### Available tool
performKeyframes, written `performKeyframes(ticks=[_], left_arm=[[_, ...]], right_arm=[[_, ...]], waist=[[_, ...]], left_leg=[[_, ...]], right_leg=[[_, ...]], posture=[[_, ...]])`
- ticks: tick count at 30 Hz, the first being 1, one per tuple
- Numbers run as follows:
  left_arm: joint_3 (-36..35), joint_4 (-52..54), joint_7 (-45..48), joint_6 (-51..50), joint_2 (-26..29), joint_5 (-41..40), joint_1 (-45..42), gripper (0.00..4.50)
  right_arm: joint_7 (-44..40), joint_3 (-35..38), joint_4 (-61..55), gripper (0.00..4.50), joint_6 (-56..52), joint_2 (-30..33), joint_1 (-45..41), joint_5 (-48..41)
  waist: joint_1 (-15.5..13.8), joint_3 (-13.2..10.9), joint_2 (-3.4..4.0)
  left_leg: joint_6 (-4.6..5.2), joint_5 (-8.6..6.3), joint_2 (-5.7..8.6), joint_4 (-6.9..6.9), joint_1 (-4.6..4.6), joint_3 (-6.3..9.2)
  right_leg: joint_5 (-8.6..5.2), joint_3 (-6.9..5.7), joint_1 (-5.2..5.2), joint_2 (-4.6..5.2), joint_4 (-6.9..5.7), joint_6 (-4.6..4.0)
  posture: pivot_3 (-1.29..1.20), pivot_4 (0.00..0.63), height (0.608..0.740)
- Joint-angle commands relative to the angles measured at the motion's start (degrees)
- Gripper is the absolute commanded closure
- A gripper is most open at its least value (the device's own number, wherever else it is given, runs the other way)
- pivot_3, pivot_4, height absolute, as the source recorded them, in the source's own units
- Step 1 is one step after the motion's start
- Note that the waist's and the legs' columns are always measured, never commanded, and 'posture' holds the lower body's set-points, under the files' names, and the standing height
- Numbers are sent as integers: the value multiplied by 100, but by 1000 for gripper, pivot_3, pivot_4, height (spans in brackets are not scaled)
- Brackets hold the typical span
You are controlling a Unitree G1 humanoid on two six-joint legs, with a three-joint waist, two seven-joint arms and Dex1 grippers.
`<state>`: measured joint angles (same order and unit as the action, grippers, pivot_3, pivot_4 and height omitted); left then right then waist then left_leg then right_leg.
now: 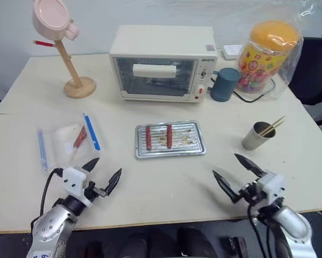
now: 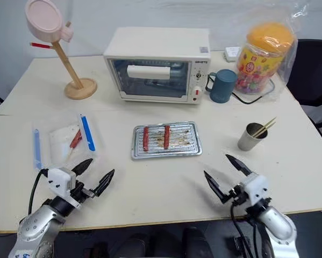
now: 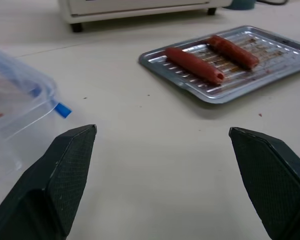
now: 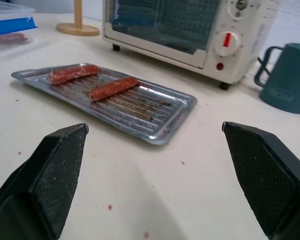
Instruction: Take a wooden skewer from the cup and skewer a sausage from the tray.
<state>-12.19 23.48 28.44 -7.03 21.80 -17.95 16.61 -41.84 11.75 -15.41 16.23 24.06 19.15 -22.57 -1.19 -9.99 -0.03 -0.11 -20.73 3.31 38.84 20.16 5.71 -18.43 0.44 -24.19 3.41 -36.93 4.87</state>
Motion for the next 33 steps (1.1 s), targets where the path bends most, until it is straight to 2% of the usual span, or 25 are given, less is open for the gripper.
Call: performKeyframes(ticks=[1, 6, 10, 14, 17, 20, 23, 33], left_arm=[[-69, -70, 266, -13, 157, -198, -30, 30], [-462, 7, 1230, -494, 554, -1525, -208, 30], [-476, -8, 2356, -945, 1363, -2148, -301, 30], [-488, -83, 2719, -1164, 1627, -2502, -607, 30], [-325, -100, 3060, -1382, 1771, -2649, -856, 30], [-95, -181, 3074, -1144, 1653, -2389, -1306, 30], [28, -216, 2822, -860, 1374, -2121, -1694, 30], [121, 231, 2468, -1170, 1257, -2247, -1454, 30]], right_arm=[[-65, 217, -291, 0, -32, 102, 142, -272], [98, 491, -517, 0, -287, 193, 8, -607], [-6, 1686, -912, 0, -977, 789, 428, -1608], [-419, 2657, -703, 0, -1670, 1375, 750, -2407], [-768, 2930, -143, 0, -1910, 1769, 594, -2413], [-1057, 2854, 784, 0, -2349, 2278, -24, -2415], [-1310, 2439, 1775, 0, -2625, 2796, -952, -2095], [-1997, 1294, 3785, 0, -3315, 3251, -3403, -1398]], waist=[[1, 0, 0], [-14, 1, 1], [-49, 5, 25], [-36, 6, 26], [-25, 3, 23], [5, 4, 25], [24, 4, 32], [5, 5, 33]], left_leg=[[0, 0, 0, -1, -2, 0], [0, 0, 0, 4, 0, 0], [1, 0, 3, 7, 5, 2], [8, -4, 0, 4, -10, 8], [16, -8, -1, -15, -66, 6], [24, -9, -2, -65, -127, 0], [24, -6, -3, -71, -134, -3], [18, 3, -9, -63, -85, -10]], right_leg=[[0, 1, 0, 0, 0, 0], [0, 0, 1, 3, -1, 0], [0, -2, 1, 7, 1, 0], [0, -8, 30, 6, 22, 0], [0, -6, 83, 5, 40, -1], [-1, -1, 134, 6, 67, -2], [-1, -1, 139, 5, 79, -1], [3, -3, 90, 1, 80, 6]], posture=[[0, 150, 740], [0, 150, 740], [0, 150, 740], [0, 150, 740], [0, 150, 740], [0, 150, 740], [0, 150, 740], [0, 150, 740]])
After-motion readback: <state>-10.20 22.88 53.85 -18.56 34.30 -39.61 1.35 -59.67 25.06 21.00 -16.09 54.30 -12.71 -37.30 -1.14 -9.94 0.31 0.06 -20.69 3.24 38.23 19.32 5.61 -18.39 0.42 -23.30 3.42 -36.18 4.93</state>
